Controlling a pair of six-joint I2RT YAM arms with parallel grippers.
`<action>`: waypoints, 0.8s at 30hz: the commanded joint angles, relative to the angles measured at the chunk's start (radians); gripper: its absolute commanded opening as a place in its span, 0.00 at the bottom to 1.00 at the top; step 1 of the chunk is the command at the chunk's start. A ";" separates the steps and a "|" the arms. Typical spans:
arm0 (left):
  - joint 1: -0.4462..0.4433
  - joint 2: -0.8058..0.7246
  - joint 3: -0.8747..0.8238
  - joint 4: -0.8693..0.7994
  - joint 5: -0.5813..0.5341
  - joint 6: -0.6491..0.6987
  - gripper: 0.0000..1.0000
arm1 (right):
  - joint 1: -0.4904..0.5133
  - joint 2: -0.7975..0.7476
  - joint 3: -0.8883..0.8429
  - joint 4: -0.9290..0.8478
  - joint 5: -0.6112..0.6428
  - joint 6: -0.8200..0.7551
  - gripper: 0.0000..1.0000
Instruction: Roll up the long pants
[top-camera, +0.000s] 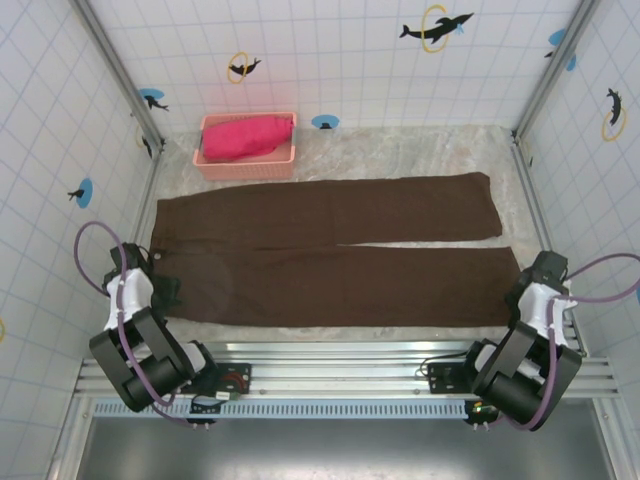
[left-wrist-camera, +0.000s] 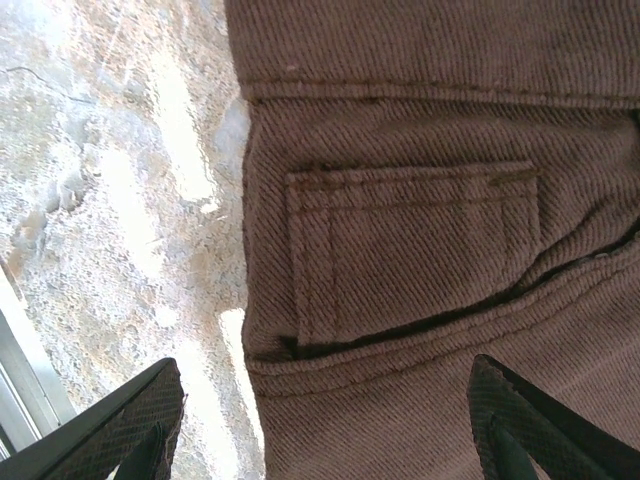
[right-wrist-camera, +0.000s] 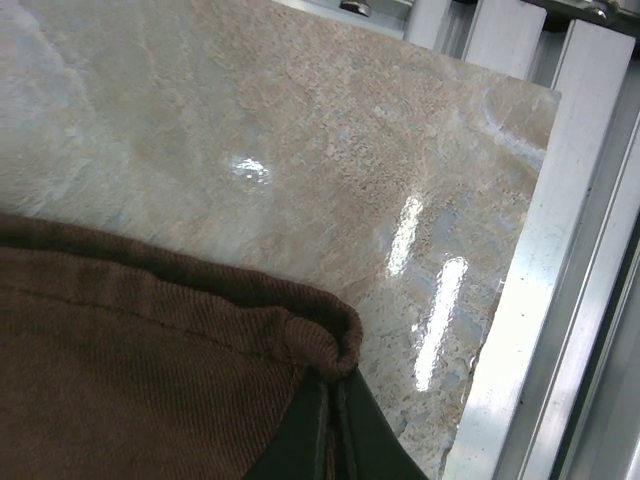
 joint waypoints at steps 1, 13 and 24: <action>0.012 0.016 0.019 0.005 -0.019 -0.006 0.76 | 0.004 -0.022 0.062 -0.005 -0.044 -0.029 0.00; 0.012 0.072 0.037 0.041 -0.015 -0.041 0.75 | 0.057 0.012 0.211 0.002 -0.062 0.004 0.00; 0.013 0.132 -0.001 0.101 -0.029 -0.095 0.72 | 0.058 0.053 0.267 -0.009 -0.057 0.011 0.00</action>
